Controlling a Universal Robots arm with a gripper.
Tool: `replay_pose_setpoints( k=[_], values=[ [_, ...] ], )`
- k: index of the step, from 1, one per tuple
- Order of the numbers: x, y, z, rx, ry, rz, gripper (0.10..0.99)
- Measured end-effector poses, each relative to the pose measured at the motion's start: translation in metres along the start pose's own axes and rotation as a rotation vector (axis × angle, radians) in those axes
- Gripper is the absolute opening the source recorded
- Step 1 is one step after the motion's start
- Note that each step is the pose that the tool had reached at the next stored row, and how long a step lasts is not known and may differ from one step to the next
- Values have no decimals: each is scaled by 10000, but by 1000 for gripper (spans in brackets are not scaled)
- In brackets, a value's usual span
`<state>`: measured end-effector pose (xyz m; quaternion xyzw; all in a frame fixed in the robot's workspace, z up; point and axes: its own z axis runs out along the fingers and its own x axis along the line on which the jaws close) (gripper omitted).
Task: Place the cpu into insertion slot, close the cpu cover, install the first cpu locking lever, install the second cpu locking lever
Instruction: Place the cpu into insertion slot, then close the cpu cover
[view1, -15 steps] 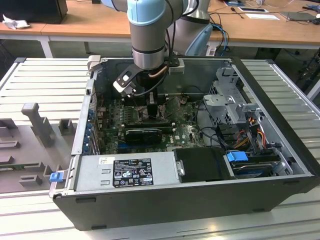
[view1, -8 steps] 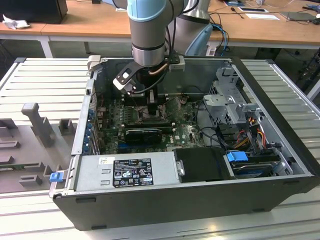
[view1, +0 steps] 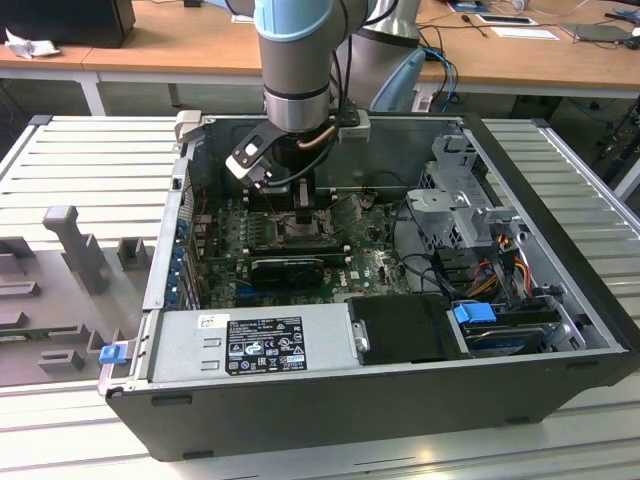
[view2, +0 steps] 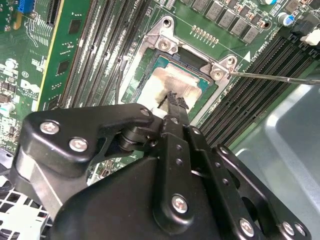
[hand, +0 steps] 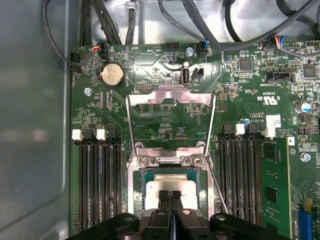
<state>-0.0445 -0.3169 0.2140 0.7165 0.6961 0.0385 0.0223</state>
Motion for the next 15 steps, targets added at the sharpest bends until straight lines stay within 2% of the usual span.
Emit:
replay_pose_setpoints(
  k=[8, 15],
  values=[
    [1, 2, -23, -1, 1, 0, 102],
    [-8, 51, -20, 1, -2, 3, 102]
  ],
)
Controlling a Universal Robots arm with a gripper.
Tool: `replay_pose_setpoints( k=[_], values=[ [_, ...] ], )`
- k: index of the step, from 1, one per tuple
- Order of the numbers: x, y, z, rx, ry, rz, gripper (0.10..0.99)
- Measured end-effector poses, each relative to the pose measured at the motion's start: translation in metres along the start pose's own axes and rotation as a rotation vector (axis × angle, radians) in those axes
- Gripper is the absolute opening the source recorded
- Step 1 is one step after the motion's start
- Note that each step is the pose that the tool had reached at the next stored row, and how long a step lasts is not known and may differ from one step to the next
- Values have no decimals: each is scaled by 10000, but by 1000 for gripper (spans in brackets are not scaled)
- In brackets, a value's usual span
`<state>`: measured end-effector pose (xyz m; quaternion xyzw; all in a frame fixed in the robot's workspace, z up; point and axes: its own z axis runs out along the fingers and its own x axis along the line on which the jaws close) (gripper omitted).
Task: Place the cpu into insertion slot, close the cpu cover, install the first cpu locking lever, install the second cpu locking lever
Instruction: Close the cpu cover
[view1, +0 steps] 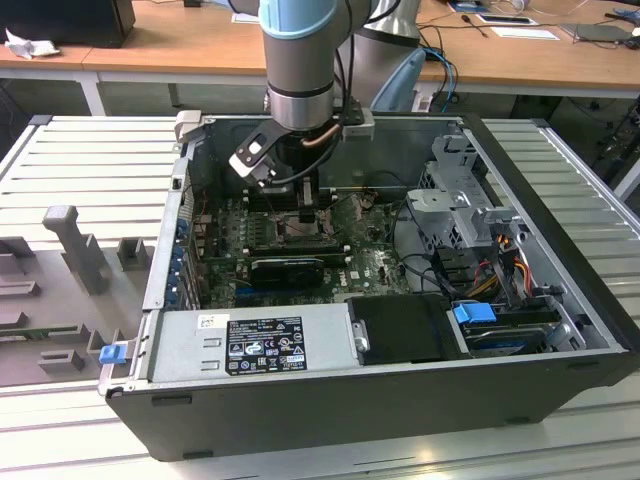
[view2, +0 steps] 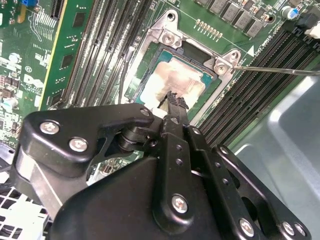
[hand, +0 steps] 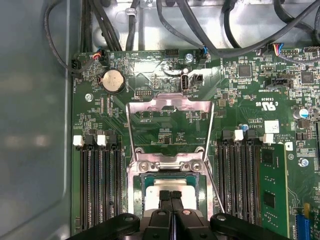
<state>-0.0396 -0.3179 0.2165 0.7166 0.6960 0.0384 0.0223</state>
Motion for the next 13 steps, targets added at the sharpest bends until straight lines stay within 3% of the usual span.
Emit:
replay_pose_setpoints(
  k=[13],
  values=[
    [2, 8, -68, 0, 0, -1, 102]
  ],
)
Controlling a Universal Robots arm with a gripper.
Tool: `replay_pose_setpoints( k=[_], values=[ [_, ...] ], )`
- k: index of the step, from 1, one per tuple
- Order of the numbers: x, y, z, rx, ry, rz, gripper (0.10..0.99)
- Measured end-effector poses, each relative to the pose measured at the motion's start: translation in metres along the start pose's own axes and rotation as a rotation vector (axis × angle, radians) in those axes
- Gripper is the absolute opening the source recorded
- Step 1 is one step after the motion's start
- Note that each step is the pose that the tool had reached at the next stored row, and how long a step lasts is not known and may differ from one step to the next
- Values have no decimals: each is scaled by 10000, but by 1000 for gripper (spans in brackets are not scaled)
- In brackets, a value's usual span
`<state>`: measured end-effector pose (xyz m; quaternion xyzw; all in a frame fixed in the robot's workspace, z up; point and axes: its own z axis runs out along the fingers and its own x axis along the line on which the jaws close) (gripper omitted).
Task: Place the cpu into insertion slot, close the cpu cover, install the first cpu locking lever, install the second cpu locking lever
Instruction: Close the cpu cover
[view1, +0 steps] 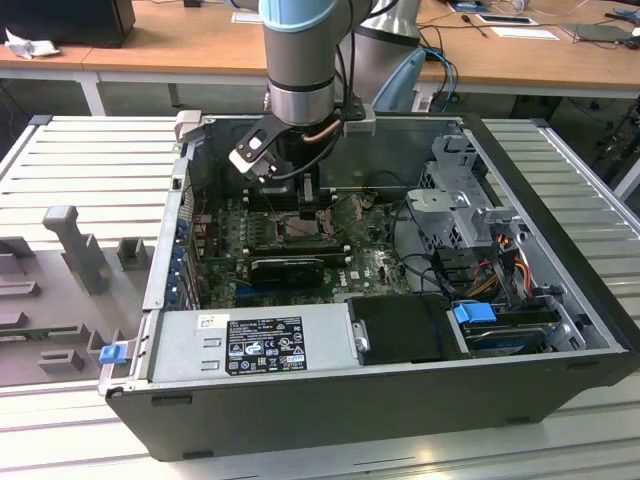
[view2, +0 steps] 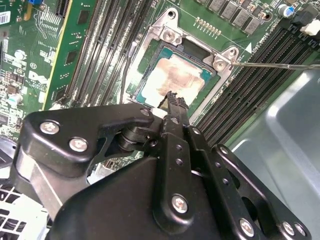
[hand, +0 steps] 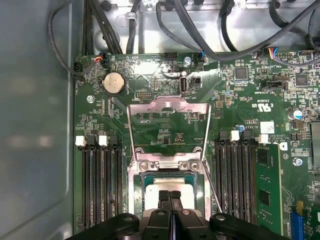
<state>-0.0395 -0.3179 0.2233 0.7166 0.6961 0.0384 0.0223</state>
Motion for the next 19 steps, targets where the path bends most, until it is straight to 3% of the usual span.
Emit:
replay_pose_setpoints(
  k=[4, 7, 19],
  values=[
    [2, 3, -34, 0, 0, -1, 102],
    [8, 10, -115, 0, 1, 0, 102],
    [10, 14, -161, 0, 1, 0, 102]
  ],
)
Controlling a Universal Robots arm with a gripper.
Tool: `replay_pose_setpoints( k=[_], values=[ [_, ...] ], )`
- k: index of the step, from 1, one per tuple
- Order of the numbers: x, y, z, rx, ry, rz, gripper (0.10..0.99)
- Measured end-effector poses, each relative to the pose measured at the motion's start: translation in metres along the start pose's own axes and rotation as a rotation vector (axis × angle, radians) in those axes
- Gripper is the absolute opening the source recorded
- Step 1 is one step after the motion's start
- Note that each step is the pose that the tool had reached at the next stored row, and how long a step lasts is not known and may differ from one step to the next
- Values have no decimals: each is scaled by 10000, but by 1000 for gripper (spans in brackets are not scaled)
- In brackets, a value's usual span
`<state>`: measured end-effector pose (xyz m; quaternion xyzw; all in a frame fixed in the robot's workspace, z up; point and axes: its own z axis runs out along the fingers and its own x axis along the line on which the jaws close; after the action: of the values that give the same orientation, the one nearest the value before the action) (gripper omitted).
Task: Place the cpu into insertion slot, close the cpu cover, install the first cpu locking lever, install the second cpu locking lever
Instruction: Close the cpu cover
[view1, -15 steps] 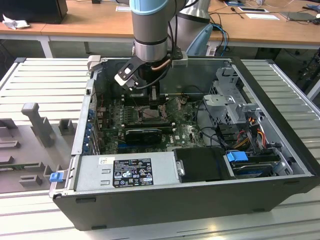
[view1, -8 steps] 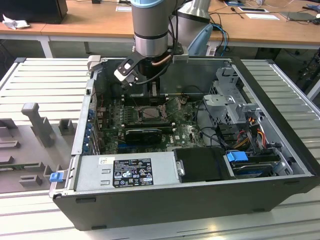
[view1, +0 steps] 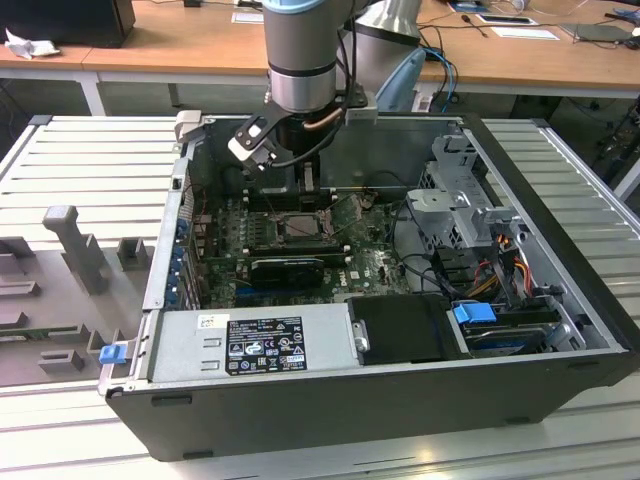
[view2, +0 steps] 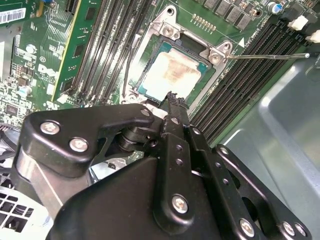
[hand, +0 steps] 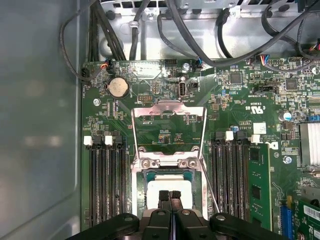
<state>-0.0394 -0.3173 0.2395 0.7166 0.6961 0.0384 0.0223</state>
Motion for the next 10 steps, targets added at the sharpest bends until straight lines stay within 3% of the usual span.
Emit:
replay_pose_setpoints(
  k=[10],
  values=[
    [1, 2, -26, 1, 0, 0, 102]
  ],
)
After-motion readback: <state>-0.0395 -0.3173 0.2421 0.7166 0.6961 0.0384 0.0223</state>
